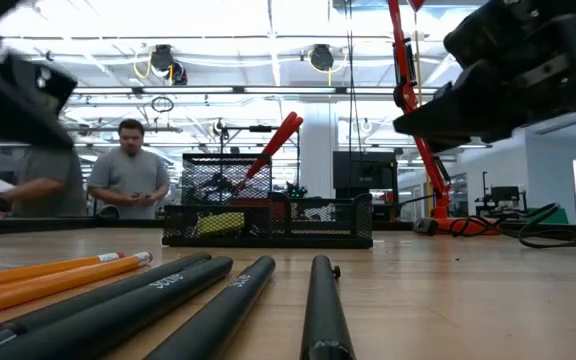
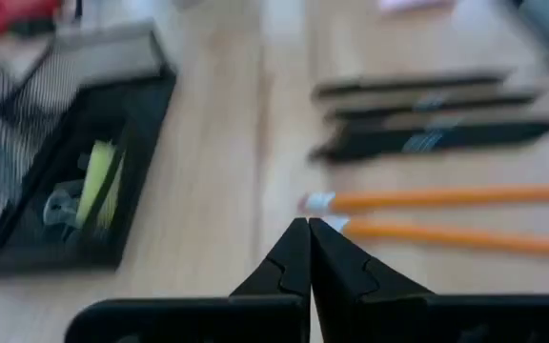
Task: Pick and place office supplies into organizer
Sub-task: Put the orange pencil into the black desk organizer
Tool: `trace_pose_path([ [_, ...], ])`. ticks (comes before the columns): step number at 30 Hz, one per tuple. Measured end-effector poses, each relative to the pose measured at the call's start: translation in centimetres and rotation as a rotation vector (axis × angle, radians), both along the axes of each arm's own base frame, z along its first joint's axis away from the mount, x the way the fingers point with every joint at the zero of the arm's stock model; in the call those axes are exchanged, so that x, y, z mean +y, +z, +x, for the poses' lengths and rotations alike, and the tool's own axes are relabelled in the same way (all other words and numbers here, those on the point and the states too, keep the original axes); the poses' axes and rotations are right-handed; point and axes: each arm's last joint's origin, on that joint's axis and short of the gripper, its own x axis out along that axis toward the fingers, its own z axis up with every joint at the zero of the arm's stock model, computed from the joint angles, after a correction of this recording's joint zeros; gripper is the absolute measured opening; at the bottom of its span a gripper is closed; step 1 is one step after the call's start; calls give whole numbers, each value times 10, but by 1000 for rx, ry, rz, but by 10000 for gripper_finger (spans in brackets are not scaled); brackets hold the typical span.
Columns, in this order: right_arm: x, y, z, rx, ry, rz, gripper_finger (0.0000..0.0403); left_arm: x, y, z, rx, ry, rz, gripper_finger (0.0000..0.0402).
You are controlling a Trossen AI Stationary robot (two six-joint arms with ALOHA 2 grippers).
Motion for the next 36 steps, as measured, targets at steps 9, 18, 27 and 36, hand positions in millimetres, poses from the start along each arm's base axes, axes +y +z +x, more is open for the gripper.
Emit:
trace_pose_path([
  [9,-11,33,-6,-142,-22,-32,1,-21,22,-5,-245,7,-30,3],
  [18,-8,51,-23,-142,4,-91,1,-39,42,-3,-212,80,-74,2],
  [27,-8,47,-23,-101,7,-102,0,-63,85,12,-28,183,-198,1],
  [36,-8,45,-24,-78,11,-109,0,-102,97,54,343,333,-342,1],
])
